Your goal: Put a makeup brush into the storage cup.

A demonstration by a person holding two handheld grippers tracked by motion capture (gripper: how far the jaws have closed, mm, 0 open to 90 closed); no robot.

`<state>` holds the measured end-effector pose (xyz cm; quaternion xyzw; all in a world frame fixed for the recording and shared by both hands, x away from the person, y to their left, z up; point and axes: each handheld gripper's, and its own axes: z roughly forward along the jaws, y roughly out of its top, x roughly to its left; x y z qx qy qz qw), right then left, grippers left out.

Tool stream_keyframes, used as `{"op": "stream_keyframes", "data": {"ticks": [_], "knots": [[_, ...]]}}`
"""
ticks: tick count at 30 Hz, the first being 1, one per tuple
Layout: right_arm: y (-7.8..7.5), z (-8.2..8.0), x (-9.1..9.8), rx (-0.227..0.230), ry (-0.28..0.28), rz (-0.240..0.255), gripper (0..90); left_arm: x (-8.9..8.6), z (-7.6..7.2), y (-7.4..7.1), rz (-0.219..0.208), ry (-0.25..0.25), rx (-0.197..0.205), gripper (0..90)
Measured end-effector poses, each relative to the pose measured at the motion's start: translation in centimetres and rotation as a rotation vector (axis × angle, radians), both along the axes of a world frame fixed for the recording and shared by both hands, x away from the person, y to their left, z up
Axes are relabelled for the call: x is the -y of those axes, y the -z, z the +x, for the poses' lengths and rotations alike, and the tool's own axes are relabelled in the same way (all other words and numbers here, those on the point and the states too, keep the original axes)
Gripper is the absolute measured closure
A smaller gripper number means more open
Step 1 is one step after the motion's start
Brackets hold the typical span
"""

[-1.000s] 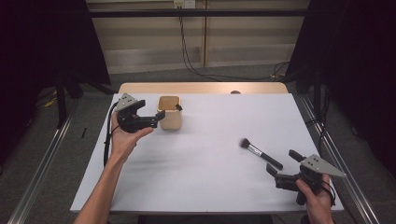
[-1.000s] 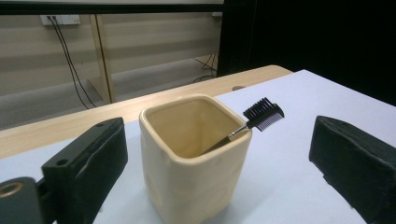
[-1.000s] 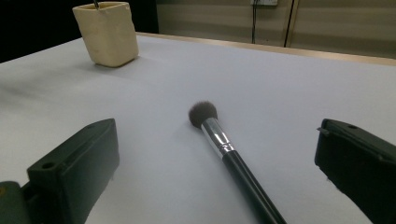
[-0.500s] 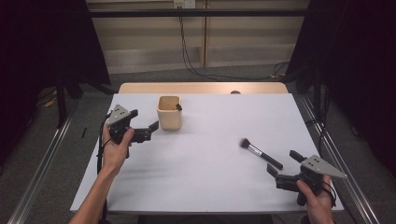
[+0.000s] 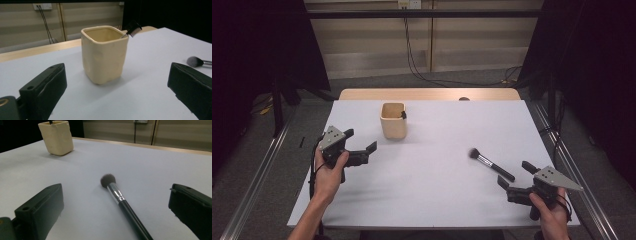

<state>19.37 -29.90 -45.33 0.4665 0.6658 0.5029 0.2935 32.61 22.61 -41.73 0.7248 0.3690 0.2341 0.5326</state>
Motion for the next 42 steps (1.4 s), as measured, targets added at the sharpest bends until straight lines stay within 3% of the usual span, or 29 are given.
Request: {"op": "stream_keyframes", "data": {"ticks": [3, 10, 22, 25, 35, 37, 42], "knots": [[0.0, 0.0, 0.0, 0.001, 0.000, -0.001, 0.0, -0.3, -0.9, 0.2, -0.018, -0.011, 0.002, 2.5], [0.0, 0.1, 0.0, 0.003, -0.003, -0.005, 0.0, -1.0, -3.3, 0.5, -0.003, -0.031, 0.007, 2.3], [0.0, 0.2, -0.2, -0.005, 0.006, -0.001, 0.0, -2.7, -5.7, 0.9, 0.008, -0.062, 0.014, 1.9], [0.0, 0.3, -0.3, -0.004, 0.003, 0.000, 0.0, -3.0, -6.3, 1.2, 0.014, -0.081, 0.033, 1.9], [0.0, 0.3, -0.2, -0.006, 0.015, 0.004, 0.0, -3.0, -8.3, 2.1, 0.007, -0.060, 0.011, 2.1], [0.0, 0.2, -0.1, -0.004, 0.015, 0.005, 0.0, -3.3, -8.8, 2.4, 0.027, -0.049, 0.009, 2.3], [0.0, 0.1, 0.0, -0.001, 0.016, 0.005, 0.0, -3.8, -9.2, 2.7, -0.005, -0.066, 0.003, 1.9]]}}
